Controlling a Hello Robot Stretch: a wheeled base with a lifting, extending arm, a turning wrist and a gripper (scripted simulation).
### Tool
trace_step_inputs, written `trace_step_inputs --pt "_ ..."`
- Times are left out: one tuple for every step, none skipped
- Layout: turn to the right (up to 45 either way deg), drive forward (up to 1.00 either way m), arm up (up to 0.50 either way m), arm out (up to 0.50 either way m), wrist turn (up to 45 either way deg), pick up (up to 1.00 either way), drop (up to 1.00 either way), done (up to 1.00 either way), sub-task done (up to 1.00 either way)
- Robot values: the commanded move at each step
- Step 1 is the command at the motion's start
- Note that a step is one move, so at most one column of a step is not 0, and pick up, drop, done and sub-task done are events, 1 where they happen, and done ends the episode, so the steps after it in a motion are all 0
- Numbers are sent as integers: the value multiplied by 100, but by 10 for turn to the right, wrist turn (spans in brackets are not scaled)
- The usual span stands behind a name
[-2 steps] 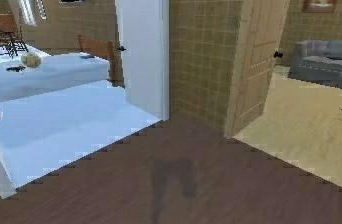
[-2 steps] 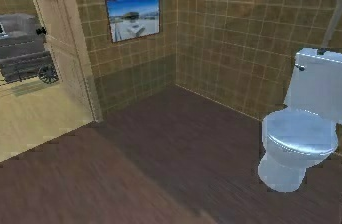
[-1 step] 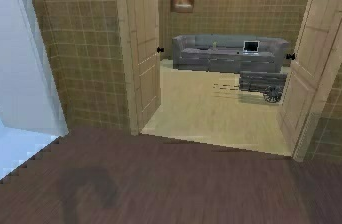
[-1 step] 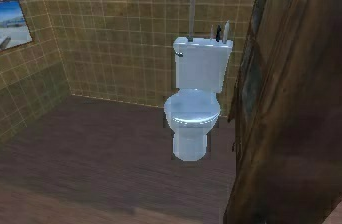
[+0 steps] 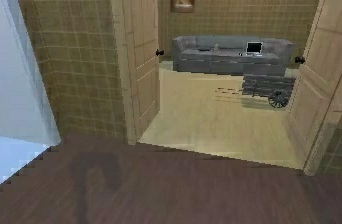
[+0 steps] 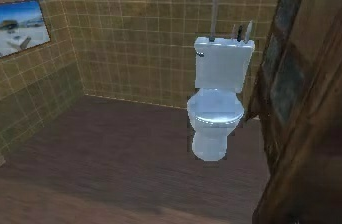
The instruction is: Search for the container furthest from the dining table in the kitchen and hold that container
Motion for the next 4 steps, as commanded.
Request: trace_step_inputs --pt "90 0 0 0 0 0 0 0 0" --pt "0 100 0 0 0 0 0 0 0" --pt "0 100 0 0 0 0 0 0 0" --pt "0 85 0 0 0 0 0 0 0"
